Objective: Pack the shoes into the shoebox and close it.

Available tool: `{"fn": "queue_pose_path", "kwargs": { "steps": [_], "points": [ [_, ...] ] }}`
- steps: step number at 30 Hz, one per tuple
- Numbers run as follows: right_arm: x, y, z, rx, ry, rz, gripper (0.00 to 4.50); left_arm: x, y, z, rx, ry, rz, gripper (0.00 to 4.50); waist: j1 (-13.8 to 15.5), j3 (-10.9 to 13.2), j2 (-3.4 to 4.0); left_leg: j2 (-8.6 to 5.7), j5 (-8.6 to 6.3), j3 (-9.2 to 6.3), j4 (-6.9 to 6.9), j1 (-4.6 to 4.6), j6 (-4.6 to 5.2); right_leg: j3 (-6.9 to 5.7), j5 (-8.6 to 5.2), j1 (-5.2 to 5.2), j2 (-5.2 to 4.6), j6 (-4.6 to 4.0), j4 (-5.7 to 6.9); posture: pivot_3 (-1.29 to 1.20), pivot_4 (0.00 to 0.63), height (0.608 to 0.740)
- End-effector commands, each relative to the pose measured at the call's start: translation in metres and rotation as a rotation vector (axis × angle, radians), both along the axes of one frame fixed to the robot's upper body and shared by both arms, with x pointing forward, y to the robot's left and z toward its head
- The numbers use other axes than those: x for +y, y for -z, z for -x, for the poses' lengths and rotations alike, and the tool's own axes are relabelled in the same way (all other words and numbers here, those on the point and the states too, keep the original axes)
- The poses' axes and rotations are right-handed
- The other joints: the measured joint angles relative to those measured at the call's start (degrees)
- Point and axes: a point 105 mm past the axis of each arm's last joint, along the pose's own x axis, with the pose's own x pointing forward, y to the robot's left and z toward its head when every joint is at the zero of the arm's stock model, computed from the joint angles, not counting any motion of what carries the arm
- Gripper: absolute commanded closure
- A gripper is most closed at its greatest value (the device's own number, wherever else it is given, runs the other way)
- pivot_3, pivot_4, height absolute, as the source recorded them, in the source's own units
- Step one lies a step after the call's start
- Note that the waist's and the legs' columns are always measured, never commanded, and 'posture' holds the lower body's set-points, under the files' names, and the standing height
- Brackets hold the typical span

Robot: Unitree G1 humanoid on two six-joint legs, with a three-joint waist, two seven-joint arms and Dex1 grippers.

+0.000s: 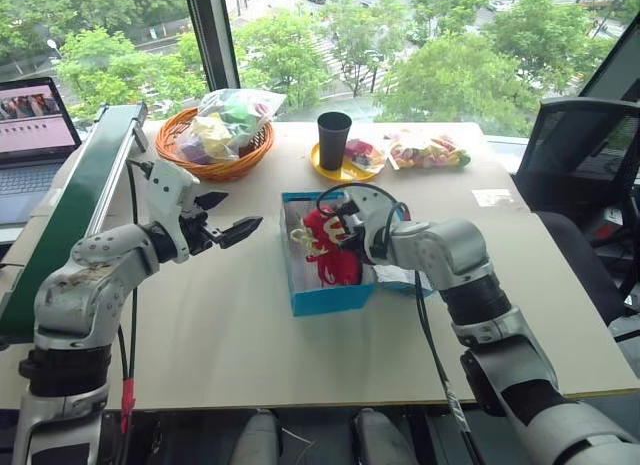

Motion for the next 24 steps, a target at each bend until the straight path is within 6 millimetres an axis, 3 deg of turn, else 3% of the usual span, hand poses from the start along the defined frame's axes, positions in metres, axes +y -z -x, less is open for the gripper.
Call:
{"fn": "queue_pose_path", "kwargs": {
  "steps": [1,2,6,12,17,19,24],
  "points": [
    [-0.024,0.018,-0.011,-0.035,0.090,0.097,3.73,0.002,-0.012,0.005,-0.047,-0.002,-0.001,0.00,-0.01,-0.02,-0.02,0.01,0.00,0.00,-0.01,0.12,0.00,0.00,-0.01,0.14,0.02,0.02,-0.03,0.00,0.150,0.734],
    [-0.024,0.018,-0.012,-0.040,0.100,0.096,3.23,0.003,-0.012,0.005,-0.050,-0.005,-0.004,0.00,-0.01,-0.02,-0.02,0.02,0.00,0.00,-0.01,0.22,0.00,0.00,-0.05,0.27,0.02,0.07,-0.05,0.00,0.150,0.734],
    [-0.019,0.010,-0.015,-0.075,0.114,0.073,1.96,0.006,-0.013,0.005,-0.054,-0.023,-0.002,0.00,0.25,-0.01,-0.02,0.01,0.00,0.00,-0.06,0.31,0.00,0.00,-0.14,0.37,0.01,0.18,-0.12,0.00,0.150,0.734],
    [-0.003,-0.008,-0.015,-0.164,0.070,0.034,0.02,0.011,-0.010,0.003,-0.041,-0.047,-0.011,0.00,-0.03,-0.01,-0.01,-0.01,0.00,-0.01,-0.04,-0.30,0.00,0.01,-0.01,-0.30,-0.02,-0.01,0.01,0.00,0.150,0.734],
    [0.016,-0.038,-0.009,-0.291,-0.044,-0.010,0.02,0.017,-0.012,0.002,-0.048,-0.073,-0.015,0.00,-0.03,0.00,0.00,-0.02,0.00,0.00,-0.04,-0.30,-0.01,0.01,-0.01,-0.30,-0.01,-0.01,-0.01,0.00,0.150,0.734],
    [0.030,-0.052,0.003,-0.332,-0.182,-0.048,0.02,0.025,-0.011,0.000,-0.050,-0.118,-0.033,0.00,-0.04,0.01,0.00,-0.01,0.00,-0.01,-0.04,-0.30,-0.01,0.01,-0.02,-0.30,-0.01,-0.01,0.00,0.00,0.150,0.734],
    [0.053,-0.071,0.030,-0.385,-0.422,-0.233,0.02,0.065,-0.001,-0.010,-0.010,-0.317,-0.119,0.00,-0.45,0.01,0.00,0.02,0.00,-0.01,-0.08,-0.28,0.00,0.01,-0.02,-0.32,0.02,-0.01,-0.02,0.00,0.150,0.734]
  ]
}}
